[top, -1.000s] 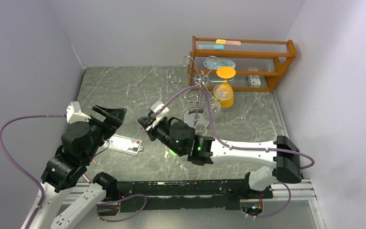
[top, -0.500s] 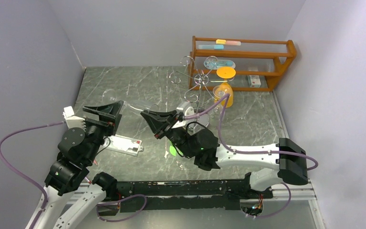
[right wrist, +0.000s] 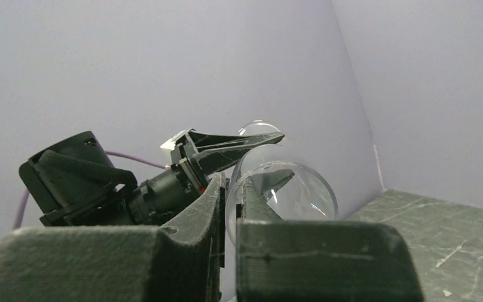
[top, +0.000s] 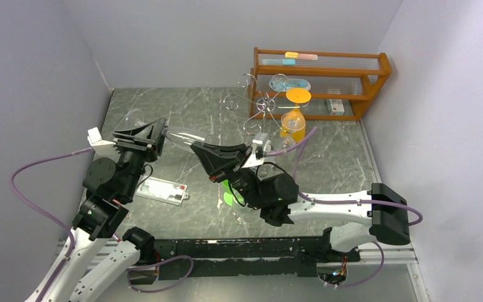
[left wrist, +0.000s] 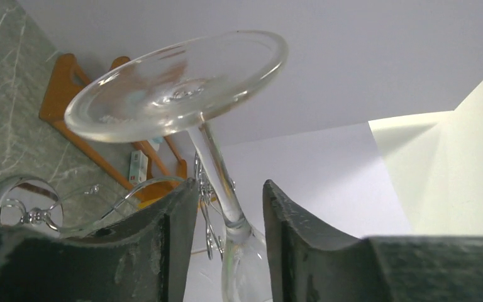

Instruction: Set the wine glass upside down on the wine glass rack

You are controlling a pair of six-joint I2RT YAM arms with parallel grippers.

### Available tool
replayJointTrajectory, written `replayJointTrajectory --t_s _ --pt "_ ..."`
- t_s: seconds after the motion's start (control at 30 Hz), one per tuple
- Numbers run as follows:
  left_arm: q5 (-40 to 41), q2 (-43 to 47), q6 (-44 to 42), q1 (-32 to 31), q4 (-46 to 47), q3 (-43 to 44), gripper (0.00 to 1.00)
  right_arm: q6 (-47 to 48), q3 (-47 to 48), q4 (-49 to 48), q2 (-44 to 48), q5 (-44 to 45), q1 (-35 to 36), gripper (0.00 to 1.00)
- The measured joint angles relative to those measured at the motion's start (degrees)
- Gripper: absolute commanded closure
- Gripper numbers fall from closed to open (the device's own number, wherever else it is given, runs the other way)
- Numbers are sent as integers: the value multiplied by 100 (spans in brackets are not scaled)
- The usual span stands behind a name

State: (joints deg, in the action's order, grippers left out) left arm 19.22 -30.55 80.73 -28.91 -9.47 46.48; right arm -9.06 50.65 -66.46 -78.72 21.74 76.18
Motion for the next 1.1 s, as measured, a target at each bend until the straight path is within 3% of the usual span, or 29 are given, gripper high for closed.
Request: replayJointTrajectory --t_s 0.23,0.27,0.33,0.47,0.6,0.83,1.1 --pt "-4 -155 175 2 621 -13 93 -160 0 -111 -20 -7 0 100" --pt "2 -151 201 9 732 -13 95 -190 0 -129 -28 -11 0 100" --pt "-4 -120 221 22 920 -17 95 -236 0 -203 -35 -55 0 88" --pt "-87 -125 -122 22 1163 -20 95 -260 0 -186 -17 -96 0 45" --pt "-275 -302 -1025 22 1259 83 95 -251 -98 260 168 -79 -11 26" --pt "-761 -1001 -3005 22 1316 769 95 -382 -205 2258 1141 284 -140 17" --pt "-1950 -1633 -5141 22 1434 1047 95 -1003 1320 5069 1493 529 -522 18"
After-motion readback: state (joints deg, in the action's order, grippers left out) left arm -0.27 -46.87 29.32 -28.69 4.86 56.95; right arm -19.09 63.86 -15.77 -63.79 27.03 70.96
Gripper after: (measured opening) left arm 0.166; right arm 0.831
